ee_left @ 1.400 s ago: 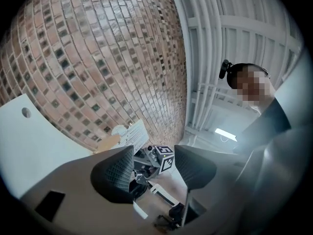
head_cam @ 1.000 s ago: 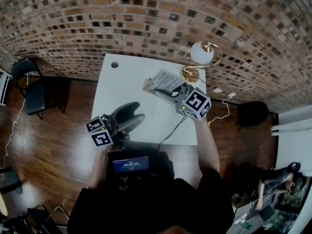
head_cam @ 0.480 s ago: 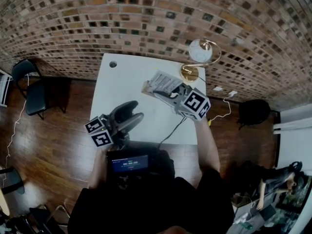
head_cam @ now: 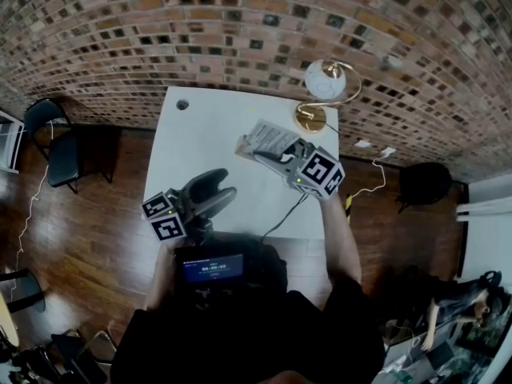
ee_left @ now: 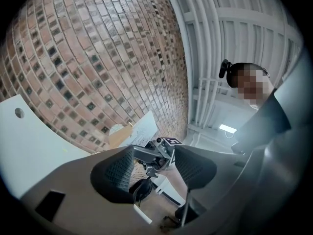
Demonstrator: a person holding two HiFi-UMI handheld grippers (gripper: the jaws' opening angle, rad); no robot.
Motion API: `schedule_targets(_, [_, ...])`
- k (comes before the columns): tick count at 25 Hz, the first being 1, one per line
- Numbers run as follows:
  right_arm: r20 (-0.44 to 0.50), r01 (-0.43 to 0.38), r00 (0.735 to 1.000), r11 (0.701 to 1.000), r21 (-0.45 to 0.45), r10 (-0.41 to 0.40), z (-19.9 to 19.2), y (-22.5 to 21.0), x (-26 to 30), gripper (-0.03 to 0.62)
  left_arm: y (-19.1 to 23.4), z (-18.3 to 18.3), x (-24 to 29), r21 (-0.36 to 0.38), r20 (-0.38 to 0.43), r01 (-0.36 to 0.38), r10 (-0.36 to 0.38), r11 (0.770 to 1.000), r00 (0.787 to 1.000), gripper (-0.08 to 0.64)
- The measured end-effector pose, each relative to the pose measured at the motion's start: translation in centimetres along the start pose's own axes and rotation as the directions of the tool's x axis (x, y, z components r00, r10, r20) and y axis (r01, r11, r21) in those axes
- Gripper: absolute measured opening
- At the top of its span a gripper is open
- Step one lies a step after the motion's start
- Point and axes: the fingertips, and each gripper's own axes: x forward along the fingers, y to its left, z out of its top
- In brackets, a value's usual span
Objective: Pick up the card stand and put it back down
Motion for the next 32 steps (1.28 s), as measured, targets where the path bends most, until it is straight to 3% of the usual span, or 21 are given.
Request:
schedule_targets(10, [-0.007, -0.027, 1.0, 0.999, 0.029, 0.027, -3.4, -2.0, 2.1, 0.123, 1.7, -0.9, 0.0, -0.027, -0.008, -0.072, 0.072, 0.997, 0.997, 0.255])
schedule_targets(19, [-0.081, 0.095, 0.993, 0.993, 0.065, -0.09, -5.2, -7.2, 6.5, 0.123, 6.4, 2.4, -1.7, -0.092, 0.005, 0.011, -0.011, 0.996, 1.0, 0.255])
schedule_targets(24, [-0.145, 0.16, 0.977, 0.987, 0.005, -0.158, -6.6, -10.7, 9.8, 0.123, 9.7, 4.3, -3.4, -0.148, 0.015, 0.062, -0.06, 0.987, 0.998, 0.255])
schedule_targets(32, [-0.211, 0.127, 0.969, 0.992, -0.009, -0.126, -11.8, -15.9, 14.8, 0.123, 13.2, 3.6, -3.9, -0.231, -0.031, 0.056, -0.065, 0.971, 0.997, 0.255])
